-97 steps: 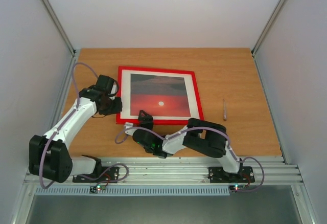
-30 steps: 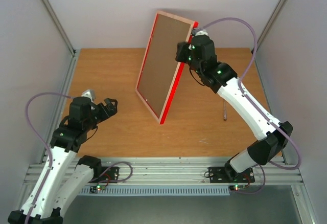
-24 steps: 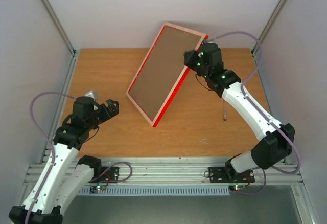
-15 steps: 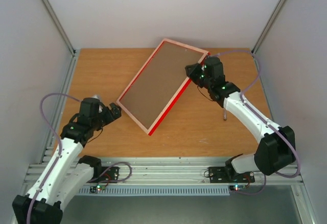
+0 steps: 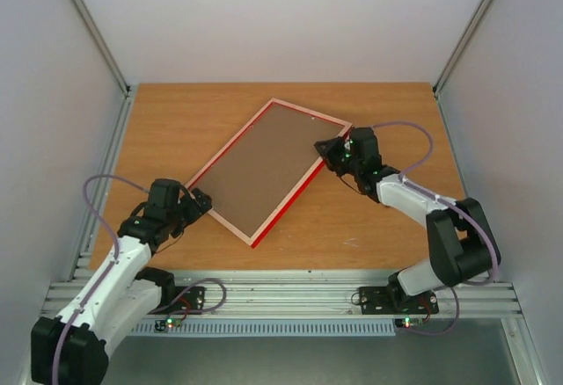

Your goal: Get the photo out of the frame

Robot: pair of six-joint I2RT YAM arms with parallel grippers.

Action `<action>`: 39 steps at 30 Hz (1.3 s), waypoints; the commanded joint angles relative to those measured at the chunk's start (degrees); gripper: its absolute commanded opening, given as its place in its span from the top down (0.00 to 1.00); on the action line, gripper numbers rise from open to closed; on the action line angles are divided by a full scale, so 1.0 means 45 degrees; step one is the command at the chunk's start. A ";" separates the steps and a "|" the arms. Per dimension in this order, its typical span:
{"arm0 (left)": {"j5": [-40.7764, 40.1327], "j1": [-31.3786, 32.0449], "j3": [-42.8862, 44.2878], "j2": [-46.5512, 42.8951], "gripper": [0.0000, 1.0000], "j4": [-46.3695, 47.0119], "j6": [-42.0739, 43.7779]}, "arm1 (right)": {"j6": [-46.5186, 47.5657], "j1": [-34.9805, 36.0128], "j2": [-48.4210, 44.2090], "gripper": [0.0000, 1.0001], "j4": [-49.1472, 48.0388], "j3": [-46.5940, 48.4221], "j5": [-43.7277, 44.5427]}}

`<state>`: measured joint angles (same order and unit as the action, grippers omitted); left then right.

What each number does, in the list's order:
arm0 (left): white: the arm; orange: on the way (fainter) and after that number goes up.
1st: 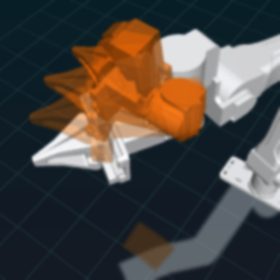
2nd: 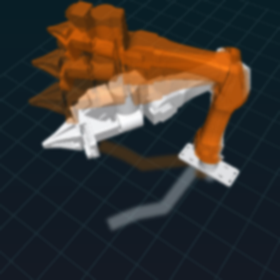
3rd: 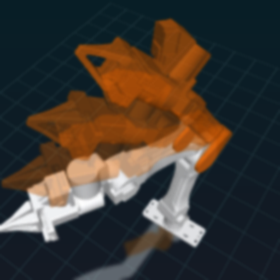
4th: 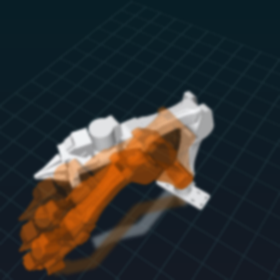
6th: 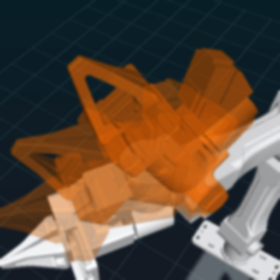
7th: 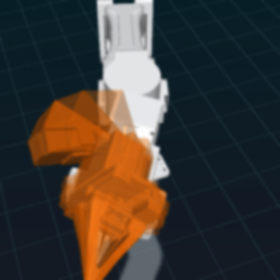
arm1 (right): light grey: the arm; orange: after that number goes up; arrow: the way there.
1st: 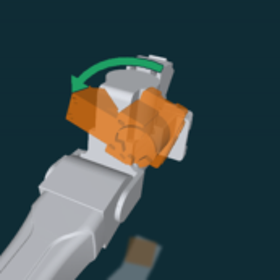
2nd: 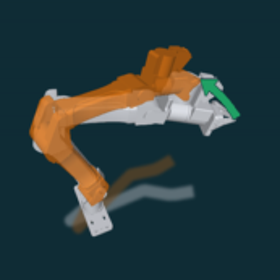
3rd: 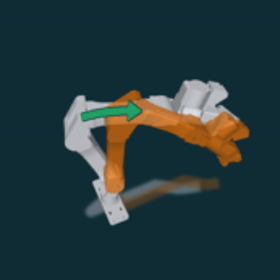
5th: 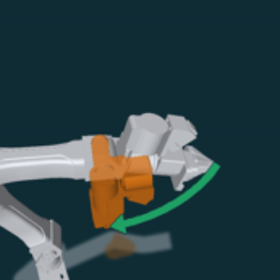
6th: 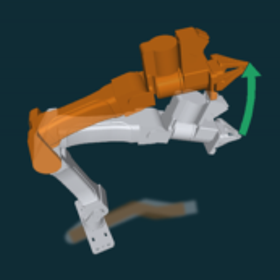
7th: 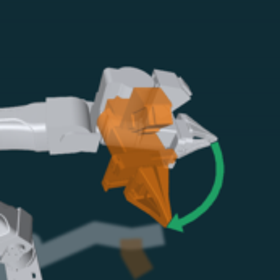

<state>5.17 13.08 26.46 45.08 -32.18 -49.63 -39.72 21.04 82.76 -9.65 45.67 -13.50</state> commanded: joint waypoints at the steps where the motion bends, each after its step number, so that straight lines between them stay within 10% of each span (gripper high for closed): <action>1: -0.0131 -0.0113 -0.0037 0.0117 0.01 0.0870 -0.0306 | 0.1530 -0.0341 0.1295 0.81 -0.1049 -0.0380 -0.0650; 14: -0.0272 -0.1084 0.1229 0.1742 0.01 0.0395 0.1342 | 0.2809 -0.2101 0.4057 0.67 -0.1574 -0.0054 -0.3527; 39: -0.0908 -0.1359 0.5120 0.7861 0.01 0.0607 0.4826 | 0.7662 -0.2760 0.2569 0.20 0.8669 0.2909 -0.2120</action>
<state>2.52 7.35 45.15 77.30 -30.87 -30.94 -9.72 8.56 97.49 20.86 58.26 -24.95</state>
